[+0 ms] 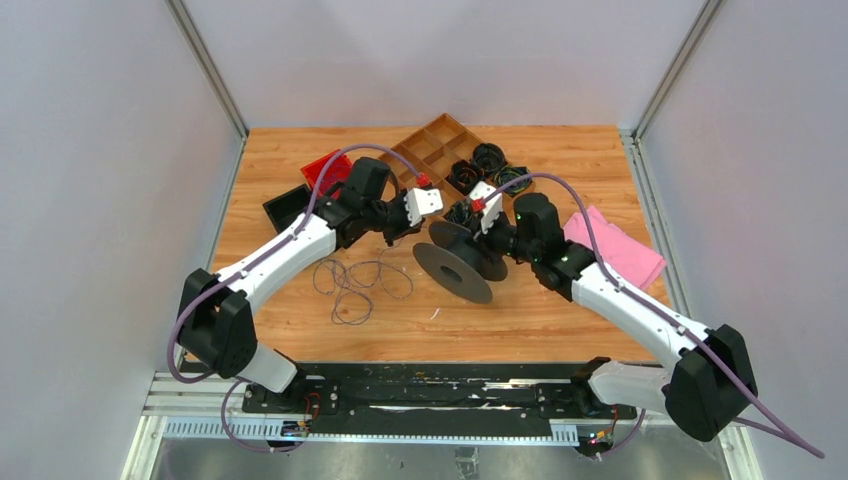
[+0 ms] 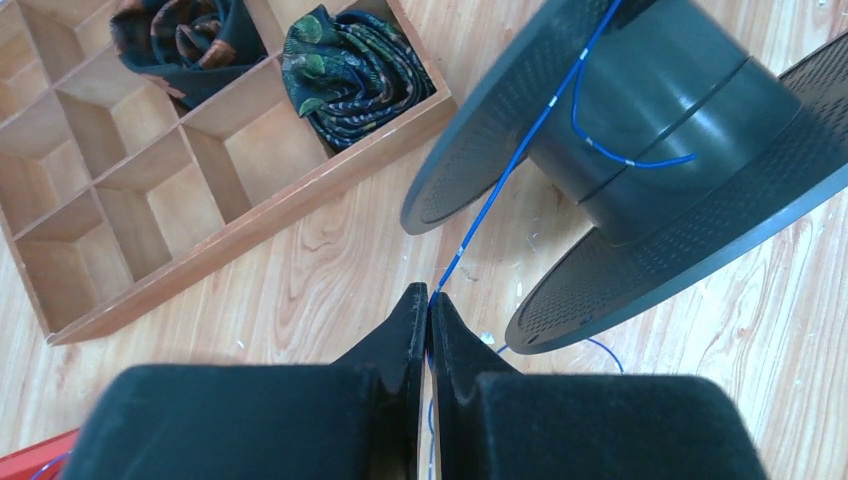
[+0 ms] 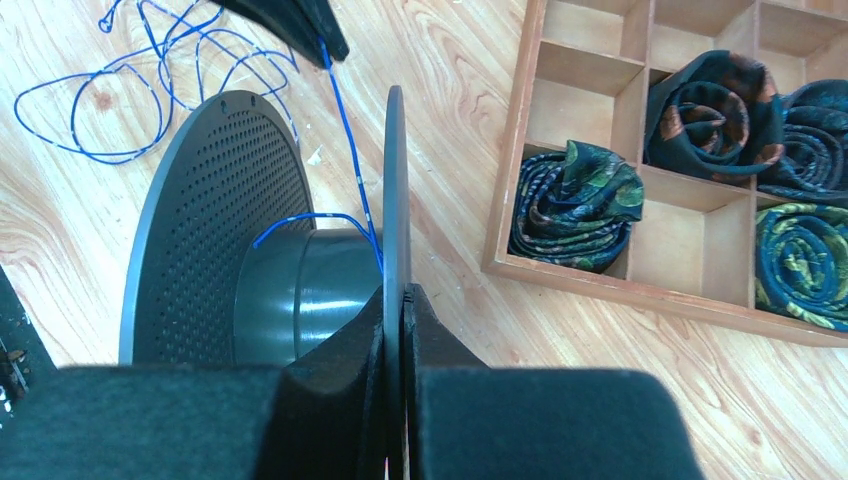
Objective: Wrap the cables
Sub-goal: Wrap the cable around the cable reel.
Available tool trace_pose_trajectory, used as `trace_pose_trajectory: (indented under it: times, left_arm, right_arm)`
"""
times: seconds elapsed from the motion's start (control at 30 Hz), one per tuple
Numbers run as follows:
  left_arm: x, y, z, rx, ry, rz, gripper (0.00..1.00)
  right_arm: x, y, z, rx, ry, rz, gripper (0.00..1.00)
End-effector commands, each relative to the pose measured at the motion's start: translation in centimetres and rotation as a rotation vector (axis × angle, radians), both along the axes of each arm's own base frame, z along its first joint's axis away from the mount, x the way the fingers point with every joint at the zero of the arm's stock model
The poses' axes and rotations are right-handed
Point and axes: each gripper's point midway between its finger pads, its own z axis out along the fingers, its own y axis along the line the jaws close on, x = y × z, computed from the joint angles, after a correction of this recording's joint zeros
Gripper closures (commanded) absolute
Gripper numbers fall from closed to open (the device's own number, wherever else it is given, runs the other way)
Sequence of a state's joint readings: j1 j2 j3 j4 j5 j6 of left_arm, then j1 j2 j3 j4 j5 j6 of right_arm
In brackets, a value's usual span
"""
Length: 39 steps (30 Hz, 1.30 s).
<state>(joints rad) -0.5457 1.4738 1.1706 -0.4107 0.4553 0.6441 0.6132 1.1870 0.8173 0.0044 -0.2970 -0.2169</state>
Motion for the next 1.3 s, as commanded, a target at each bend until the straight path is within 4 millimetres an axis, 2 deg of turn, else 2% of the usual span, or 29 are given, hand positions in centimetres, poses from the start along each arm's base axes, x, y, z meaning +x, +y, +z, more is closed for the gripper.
trace_pose_trajectory:
  times: [0.0, 0.2, 0.4, 0.63, 0.87, 0.97, 1.13, 1.27]
  left_arm:
    - [1.4, 0.5, 0.0, 0.006, -0.028, 0.031, 0.94]
    - [1.2, -0.2, 0.1, -0.039, -0.007, 0.032, 0.9]
    - [1.5, -0.4, 0.7, -0.062, 0.0, 0.041, 0.82]
    - [2.8, 1.4, 1.4, -0.117, 0.041, 0.106, 0.74]
    - [2.4, 3.3, 1.9, -0.198, 0.066, 0.131, 0.57]
    - [1.7, 3.4, 1.7, -0.254, 0.118, 0.143, 0.45]
    - [-1.2, 1.9, 0.2, -0.354, 0.248, 0.065, 0.26]
    - [-3.4, 1.1, -1.0, -0.444, 0.218, -0.036, 0.18]
  right_arm:
    - [0.9, -0.9, 4.6, 0.083, -0.05, -0.021, 0.99]
    - [1.2, -1.1, 6.6, 0.14, -0.017, -0.018, 0.99]
    - [1.3, -1.1, 8.4, 0.159, -0.019, -0.01, 0.99]
    - [1.6, -2.1, 10.5, 0.185, -0.029, -0.018, 0.99]
    - [1.7, -3.0, 13.0, 0.183, -0.028, -0.033, 0.99]
    - [2.1, -3.7, 14.6, 0.183, -0.039, -0.081, 0.99]
    - [3.1, -5.0, 17.2, 0.219, -0.043, -0.185, 0.99]
    - [3.4, -5.5, 19.1, 0.247, -0.037, -0.226, 0.99]
